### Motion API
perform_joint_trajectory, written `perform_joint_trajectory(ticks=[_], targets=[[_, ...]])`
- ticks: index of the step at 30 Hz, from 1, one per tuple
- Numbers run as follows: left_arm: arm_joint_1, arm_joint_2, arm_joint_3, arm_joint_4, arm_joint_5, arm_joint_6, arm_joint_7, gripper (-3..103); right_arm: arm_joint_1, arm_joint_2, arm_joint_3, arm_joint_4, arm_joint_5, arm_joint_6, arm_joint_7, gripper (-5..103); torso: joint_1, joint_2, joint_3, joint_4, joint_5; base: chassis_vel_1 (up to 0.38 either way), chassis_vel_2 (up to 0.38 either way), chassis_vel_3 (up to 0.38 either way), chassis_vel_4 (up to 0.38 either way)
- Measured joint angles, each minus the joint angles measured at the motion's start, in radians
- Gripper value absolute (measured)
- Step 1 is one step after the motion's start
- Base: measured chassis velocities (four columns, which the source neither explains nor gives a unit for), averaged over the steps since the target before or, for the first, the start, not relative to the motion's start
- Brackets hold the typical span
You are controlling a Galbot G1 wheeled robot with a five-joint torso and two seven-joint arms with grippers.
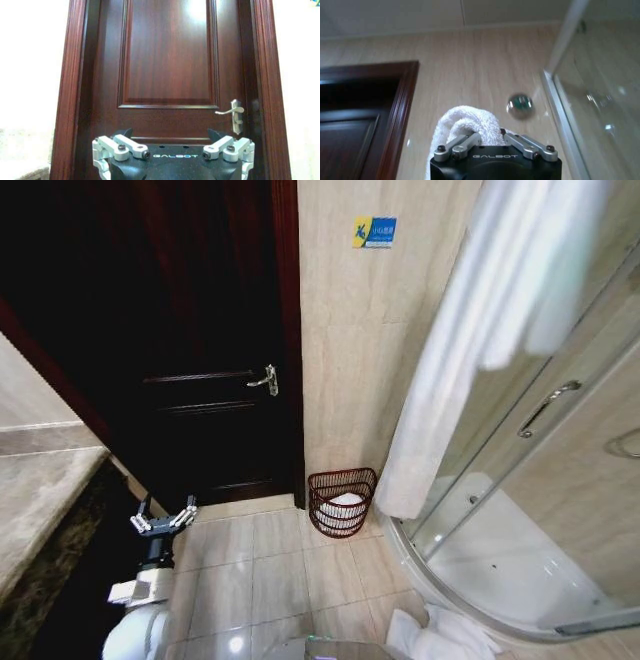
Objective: Discard the used towel into the hamper.
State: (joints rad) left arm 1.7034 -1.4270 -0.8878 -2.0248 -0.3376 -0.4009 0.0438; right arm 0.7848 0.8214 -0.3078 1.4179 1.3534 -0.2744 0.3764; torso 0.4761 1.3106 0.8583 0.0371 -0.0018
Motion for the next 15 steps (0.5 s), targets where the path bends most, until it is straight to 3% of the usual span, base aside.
perform_joint_trajectory(ticks=[2,3,6,15], targets=[[-0.001,-0.003,-0.001,-0.006,-0.001,0.001,0.0,100,0.078,0.102,-0.014,-0.131,-0.077,-0.002,-0.032,8,0.0,0.0,0.0,-0.0002,0.0019,0.0,0.0,0.0,0.0],[-0.001,-0.003,-0.001,-0.006,-0.001,0.001,0.0,100,0.078,0.102,-0.014,-0.131,-0.077,-0.002,-0.032,8,0.0,0.0,0.0,-0.0002,0.0019,0.0,0.0,0.0,0.0],[0.005,-0.008,-0.005,-0.01,-0.01,0.001,0.001,100,0.138,0.196,-0.013,-0.26,-0.202,-0.005,-0.093,8,-0.001,0.0,0.0,-0.0002,0.0003,0.0,0.0,0.0,0.0],[0.025,-0.002,-0.032,-0.001,-0.039,-0.018,0.004,100,0.052,0.194,-0.006,-0.282,-0.252,-0.005,-0.109,8,0.0,0.0,0.0,-0.0008,0.0025,0.0,0.0,0.0,0.0]])
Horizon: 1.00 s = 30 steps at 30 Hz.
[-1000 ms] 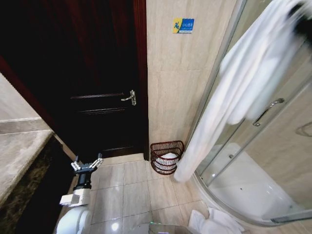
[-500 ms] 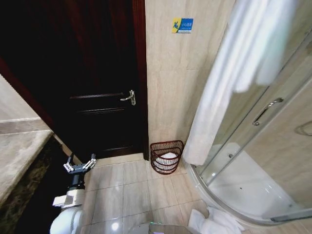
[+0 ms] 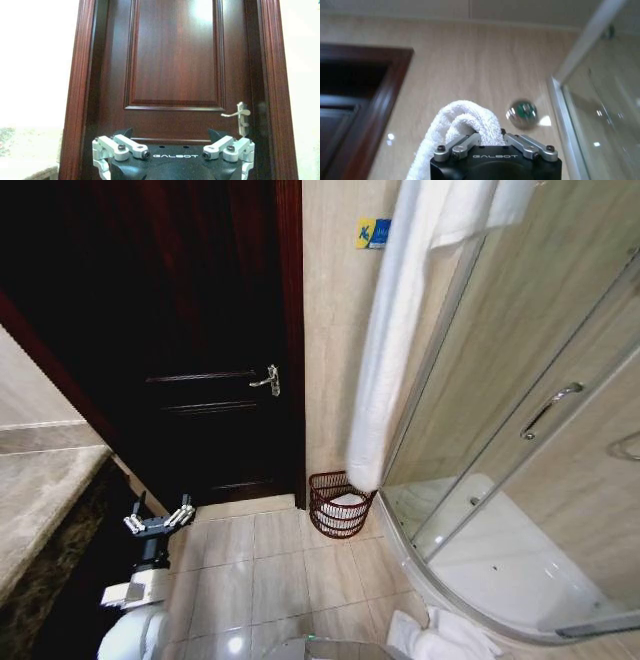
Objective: Discard the used towel into the hamper.
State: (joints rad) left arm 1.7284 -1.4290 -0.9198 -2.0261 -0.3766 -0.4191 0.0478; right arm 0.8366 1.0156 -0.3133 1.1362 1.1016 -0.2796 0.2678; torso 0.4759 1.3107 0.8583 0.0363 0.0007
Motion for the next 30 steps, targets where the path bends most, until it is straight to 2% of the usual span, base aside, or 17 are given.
perform_joint_trajectory(ticks=[4,11,17,30], targets=[[0.003,0.004,-0.007,0.01,-0.004,-0.007,0.0,100,-0.041,0.007,0.005,-0.005,-0.013,0.022,-0.001,8,0.0,0.0,0.0,-0.0003,-0.0002,0.0,0.0,0.0,0.0],[-0.003,0.015,-0.002,0.014,-0.003,-0.007,0.004,100,-0.116,0.064,0.018,-0.003,-0.051,0.045,0.027,8,0.0,0.0,0.0,0.0006,-0.0013,0.0,0.0,0.0,0.0],[-0.02,0.032,0.002,0.006,-0.001,0.015,0.007,100,-0.166,0.086,0.032,0.008,-0.103,0.057,0.022,8,0.0,0.0,0.0,0.0004,-0.0009,0.0,0.0,0.0,0.0],[-0.039,0.04,0.011,0.02,0.0,0.026,0.007,100,-0.326,0.024,0.071,0.108,-0.119,0.061,0.018,8,0.0,0.0,0.0,0.0002,-0.0009,0.0,0.0,0.0,0.0]])
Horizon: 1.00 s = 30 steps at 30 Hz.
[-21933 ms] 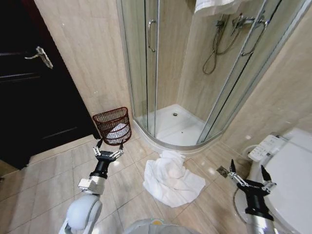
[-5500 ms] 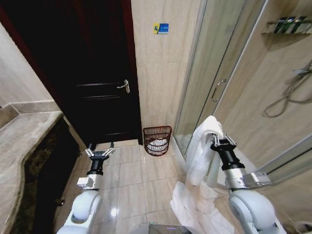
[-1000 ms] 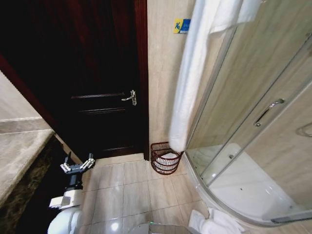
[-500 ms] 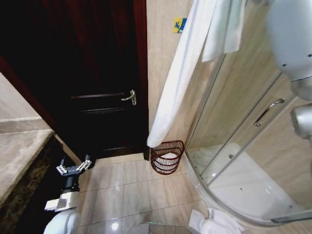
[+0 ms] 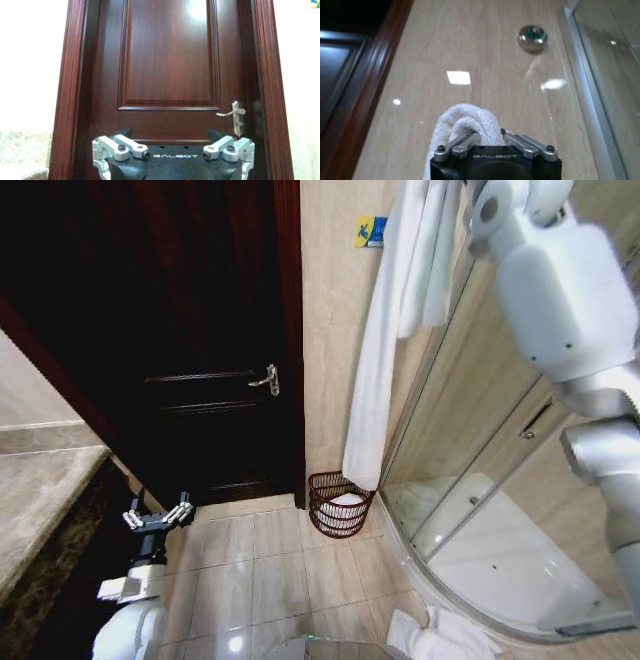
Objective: Discard the used towel into the hamper.
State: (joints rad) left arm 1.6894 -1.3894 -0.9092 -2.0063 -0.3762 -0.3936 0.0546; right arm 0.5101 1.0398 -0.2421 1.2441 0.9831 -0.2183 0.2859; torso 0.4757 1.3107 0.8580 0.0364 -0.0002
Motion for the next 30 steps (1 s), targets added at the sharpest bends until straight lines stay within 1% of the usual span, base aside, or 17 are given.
perform_joint_trajectory(ticks=[5,10,13,16,20,25,27,30], targets=[[-0.001,0.0,0.005,0.003,0.0,-0.003,0.0,100,-0.07,-0.014,0.014,0.017,-0.01,0.014,0.001,8,0.0,0.0,0.0,-0.0001,0.0006,0.0,0.0,0.0,0.0],[-0.001,-0.006,0.015,0.003,0.0,-0.015,0.009,100,-0.102,-0.007,0.025,0.028,-0.014,0.021,0.003,8,0.0,0.0,0.0,0.0001,0.0005,0.0,0.0,0.0,0.0],[-0.002,-0.011,0.018,0.002,0.001,-0.017,0.013,100,-0.087,0.008,0.024,0.013,-0.017,0.023,0.001,8,0.0,0.0,0.0,0.0,0.0005,0.0,0.0,0.0,0.0],[-0.002,-0.024,0.019,-0.003,0.004,-0.019,0.017,100,-0.01,0.046,0.019,-0.04,-0.019,0.023,-0.004,8,0.0,0.0,0.0,0.0001,-0.0006,0.0,0.0,0.0,0.0],[0.008,-0.034,0.012,-0.01,0.004,-0.029,0.021,100,0.043,0.073,0.005,-0.085,-0.019,0.017,-0.019,8,0.0,0.0,0.0,0.0004,-0.0004,0.0,0.0,0.0,0.0],[0.02,-0.034,-0.001,-0.013,0.001,-0.041,0.022,100,0.002,0.053,-0.002,-0.05,-0.012,0.0,-0.02,8,0.0,0.0,0.0,0.0003,-0.0001,0.0,0.0,0.0,0.0],[0.028,-0.032,-0.009,-0.015,-0.004,-0.047,0.022,100,-0.063,0.029,-0.001,-0.007,-0.01,-0.002,-0.012,8,0.0,0.0,0.0,0.0001,0.0005,0.0,0.0,0.0,0.0],[0.031,-0.031,-0.011,-0.016,-0.005,-0.05,0.027,100,-0.106,0.012,0.006,0.022,-0.007,-0.003,-0.006,8,0.0,0.0,0.0,-0.0001,0.0005,0.0,0.0,0.0,0.0]])
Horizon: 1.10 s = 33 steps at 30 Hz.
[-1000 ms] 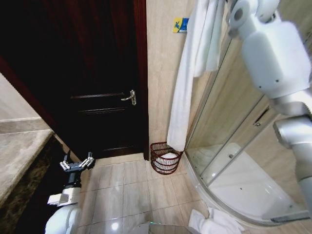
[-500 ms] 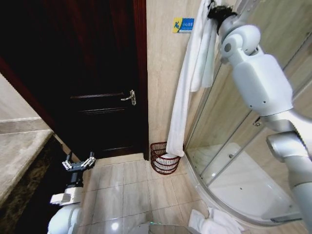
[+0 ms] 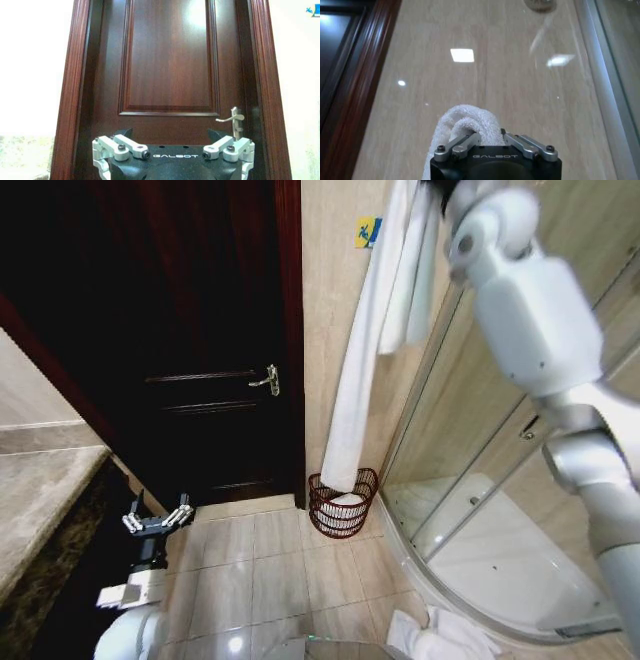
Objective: Discard the used towel into the hamper.
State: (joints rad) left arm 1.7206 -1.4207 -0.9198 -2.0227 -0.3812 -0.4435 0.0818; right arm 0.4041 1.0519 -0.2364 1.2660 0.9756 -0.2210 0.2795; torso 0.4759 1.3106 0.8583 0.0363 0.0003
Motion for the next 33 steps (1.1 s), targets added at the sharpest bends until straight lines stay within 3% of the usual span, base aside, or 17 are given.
perform_joint_trajectory(ticks=[14,17,33], targets=[[0.006,-0.025,0.01,-0.009,0.01,0.001,0.025,100,-0.057,-0.034,0.014,0.036,0.01,0.001,0.008,8,-0.009,-0.018,-0.009,-0.0002,-0.0001,0.0,0.0,0.0,0.0],[0.008,-0.034,0.009,-0.009,0.014,0.0,0.029,100,-0.08,-0.045,0.02,0.052,0.023,0.002,0.008,8,-0.023,-0.051,-0.027,-0.0002,-0.0002,0.0,0.0,0.0,0.0],[0.023,-0.05,0.001,-0.014,0.021,-0.012,0.035,100,-0.119,-0.041,0.036,0.054,0.019,0.019,0.011,8,-0.064,-0.138,-0.074,0.0001,-0.0003,0.0,0.0,0.0,0.0]])
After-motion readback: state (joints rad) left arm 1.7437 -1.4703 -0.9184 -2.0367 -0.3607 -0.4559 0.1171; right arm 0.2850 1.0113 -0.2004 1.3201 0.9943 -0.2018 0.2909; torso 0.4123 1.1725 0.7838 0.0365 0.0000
